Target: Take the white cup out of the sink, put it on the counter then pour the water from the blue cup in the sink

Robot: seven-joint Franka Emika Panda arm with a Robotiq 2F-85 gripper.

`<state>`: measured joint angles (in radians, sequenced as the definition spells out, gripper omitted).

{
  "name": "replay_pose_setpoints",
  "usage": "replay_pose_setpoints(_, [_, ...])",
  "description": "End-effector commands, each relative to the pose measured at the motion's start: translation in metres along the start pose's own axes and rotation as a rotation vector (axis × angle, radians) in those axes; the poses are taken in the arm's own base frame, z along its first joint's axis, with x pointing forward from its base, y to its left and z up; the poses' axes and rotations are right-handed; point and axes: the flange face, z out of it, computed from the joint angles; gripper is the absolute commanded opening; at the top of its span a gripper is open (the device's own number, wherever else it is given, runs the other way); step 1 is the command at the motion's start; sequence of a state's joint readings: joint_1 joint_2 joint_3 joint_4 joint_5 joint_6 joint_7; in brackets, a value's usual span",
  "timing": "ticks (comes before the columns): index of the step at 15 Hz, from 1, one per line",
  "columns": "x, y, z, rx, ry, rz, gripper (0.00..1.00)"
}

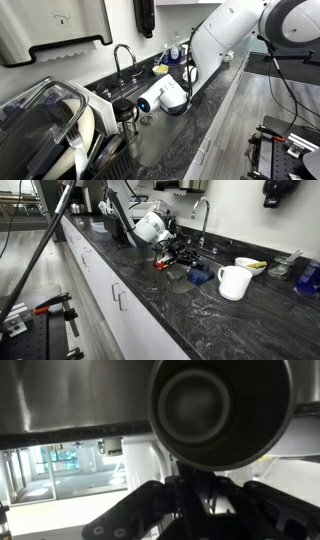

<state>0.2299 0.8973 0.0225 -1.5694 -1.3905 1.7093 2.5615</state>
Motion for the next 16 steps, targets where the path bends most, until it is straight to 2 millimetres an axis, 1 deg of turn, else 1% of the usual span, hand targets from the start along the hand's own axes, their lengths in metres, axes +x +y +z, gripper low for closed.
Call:
replay_pose_setpoints(1, [0.012,-0.003,0.010,-0.074,-0.181,0.014,0.04])
replay_pose_setpoints(4, [0.020,-0.007,0.020,-0.144,-0.320,0.058,0.04])
replay_pose_setpoints(7, [0.036,-0.013,0.023,-0.217,-0.458,0.112,0.04])
replay_pose_setpoints(12, [0.076,-0.025,0.011,-0.329,-0.696,0.224,0.04])
replay_pose_setpoints(14, [0.088,-0.030,0.009,-0.376,-0.797,0.263,0.04])
replay_pose_setpoints(16, [0.095,-0.033,0.011,-0.426,-0.896,0.302,0.04])
